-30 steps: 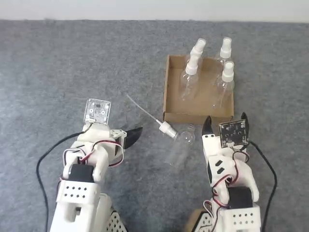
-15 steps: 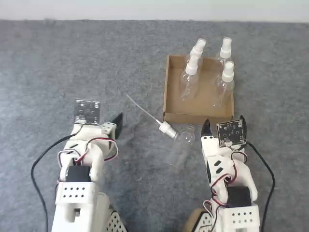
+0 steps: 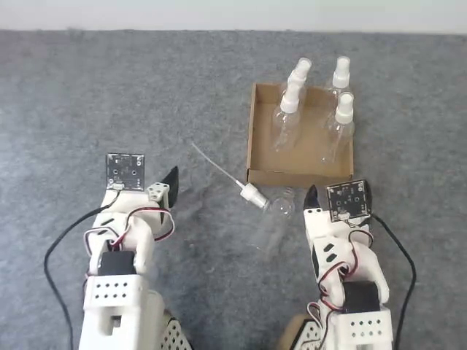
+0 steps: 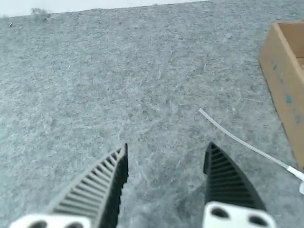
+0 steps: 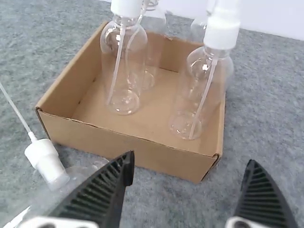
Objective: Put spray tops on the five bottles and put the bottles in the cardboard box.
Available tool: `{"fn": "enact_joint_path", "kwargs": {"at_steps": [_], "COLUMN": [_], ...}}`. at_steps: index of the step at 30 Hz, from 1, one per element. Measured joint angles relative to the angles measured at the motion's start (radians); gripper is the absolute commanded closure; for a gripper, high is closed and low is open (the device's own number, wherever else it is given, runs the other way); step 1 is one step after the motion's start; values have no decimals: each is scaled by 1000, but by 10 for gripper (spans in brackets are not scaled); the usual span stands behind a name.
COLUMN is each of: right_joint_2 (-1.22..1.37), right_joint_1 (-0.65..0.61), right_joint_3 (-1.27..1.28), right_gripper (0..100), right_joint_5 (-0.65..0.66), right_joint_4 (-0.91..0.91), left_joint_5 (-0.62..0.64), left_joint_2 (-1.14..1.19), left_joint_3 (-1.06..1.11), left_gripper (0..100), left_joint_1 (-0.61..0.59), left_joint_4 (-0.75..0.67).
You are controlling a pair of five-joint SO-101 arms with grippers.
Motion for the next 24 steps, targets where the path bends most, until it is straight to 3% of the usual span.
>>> {"fn": "enact_joint_path", "kwargs": {"at_steps": [8,24], "right_joint_2": [0,0], "right_joint_1": [-2,-2], "right_joint_3": [0,0], "right_gripper": [687,685], "right_joint_5": [0,0], "right_joint_4": [106,107], "left_joint_5": [0,0], "left_joint_2": [0,0], "left_joint_3": [6,23], "left_gripper": [764,764], "left_joint_1": [3,5], "left_joint_4": [-2,-2]}}
